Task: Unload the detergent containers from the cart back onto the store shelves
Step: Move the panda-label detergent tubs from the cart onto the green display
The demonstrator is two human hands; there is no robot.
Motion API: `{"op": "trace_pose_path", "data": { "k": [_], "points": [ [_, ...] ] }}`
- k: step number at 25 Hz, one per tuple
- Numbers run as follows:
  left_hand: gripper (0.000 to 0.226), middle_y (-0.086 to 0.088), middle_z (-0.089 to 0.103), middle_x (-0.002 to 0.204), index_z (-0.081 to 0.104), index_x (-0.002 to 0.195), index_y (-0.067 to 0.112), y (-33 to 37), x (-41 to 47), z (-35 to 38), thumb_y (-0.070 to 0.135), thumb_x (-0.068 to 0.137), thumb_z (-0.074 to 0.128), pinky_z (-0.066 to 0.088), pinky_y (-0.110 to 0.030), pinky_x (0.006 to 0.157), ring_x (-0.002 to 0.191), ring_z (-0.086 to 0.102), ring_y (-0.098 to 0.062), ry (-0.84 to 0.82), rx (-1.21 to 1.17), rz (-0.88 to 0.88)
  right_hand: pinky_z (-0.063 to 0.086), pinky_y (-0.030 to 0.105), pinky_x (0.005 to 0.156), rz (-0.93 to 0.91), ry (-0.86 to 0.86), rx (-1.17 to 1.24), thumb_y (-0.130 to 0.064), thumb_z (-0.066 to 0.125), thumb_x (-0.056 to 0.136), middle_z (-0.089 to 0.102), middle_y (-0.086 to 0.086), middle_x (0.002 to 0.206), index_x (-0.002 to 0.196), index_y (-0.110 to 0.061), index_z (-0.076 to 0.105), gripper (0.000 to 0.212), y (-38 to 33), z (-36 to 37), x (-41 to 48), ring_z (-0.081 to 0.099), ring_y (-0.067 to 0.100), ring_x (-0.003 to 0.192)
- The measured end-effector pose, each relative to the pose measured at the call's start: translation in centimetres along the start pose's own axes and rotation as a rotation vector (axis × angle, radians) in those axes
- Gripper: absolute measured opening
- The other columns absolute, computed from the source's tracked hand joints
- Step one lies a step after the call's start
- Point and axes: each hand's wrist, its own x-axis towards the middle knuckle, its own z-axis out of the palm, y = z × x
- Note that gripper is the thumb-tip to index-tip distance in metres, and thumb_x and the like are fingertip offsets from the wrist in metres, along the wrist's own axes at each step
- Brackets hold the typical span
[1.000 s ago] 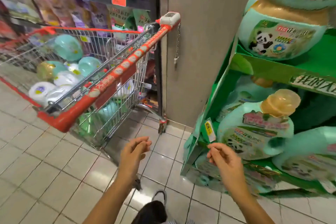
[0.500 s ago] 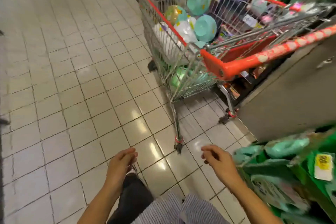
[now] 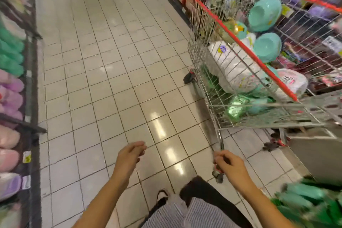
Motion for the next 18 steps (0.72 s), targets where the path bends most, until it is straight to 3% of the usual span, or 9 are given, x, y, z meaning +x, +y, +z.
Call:
{"op": "trace_pose_path", "data": {
  "k": [5, 9, 13, 18],
  "points": [
    [0.015, -0.005, 0.070, 0.104, 0.069, 0.099, 0.023, 8.5, 8.7, 2.5, 0.015, 0.092, 0.059, 0.047, -0.025, 0.077, 0.096, 0.064, -0.017, -0.039, -0.005, 0.060, 0.054, 0.019, 0.074, 0.025, -0.004, -0.020, -0.006, 0.056, 0.094, 0.068, 0.015, 0.088, 0.091, -0.029, 0.064, 0.025, -6.2, 1.6, 7.9, 0.067, 0.019, 0.084],
    [0.015, -0.003, 0.071, 0.105, 0.069, 0.100, 0.023, 17.0, 14.8, 6.6, 0.016, 0.092, 0.058, 0.048, -0.027, 0.081, 0.098, 0.065, -0.017, -0.084, 0.026, 0.132, 0.051, 0.012, 0.071, -0.118, -0.064, -0.042, -0.009, 0.056, 0.095, 0.069, 0.002, 0.090, 0.095, -0.029, 0.063, 0.022, -14.8, 0.8, 15.4, 0.064, -0.004, 0.076],
    [0.014, 0.001, 0.071, 0.102, 0.070, 0.097, 0.027, 26.7, 19.2, 10.5, 0.018, 0.090, 0.062, 0.048, -0.023, 0.077, 0.095, 0.066, -0.012, -0.120, -0.006, 0.248, 0.046, 0.028, 0.072, -0.293, -0.005, 0.030, -0.002, 0.058, 0.092, 0.061, 0.008, 0.080, 0.090, -0.030, 0.064, 0.028, -24.3, -0.4, 22.2, 0.054, 0.016, 0.074],
    [0.013, 0.006, 0.071, 0.090, 0.071, 0.093, 0.024, 38.5, 24.4, 17.0, 0.015, 0.088, 0.063, 0.050, -0.015, 0.072, 0.081, 0.064, -0.001, -0.268, -0.025, 0.450, 0.046, 0.021, 0.070, -0.456, 0.164, 0.206, 0.002, 0.062, 0.089, 0.064, -0.003, 0.078, 0.092, -0.024, 0.066, 0.027, -32.6, -3.0, 30.1, 0.054, 0.014, 0.072]
  ]
}}
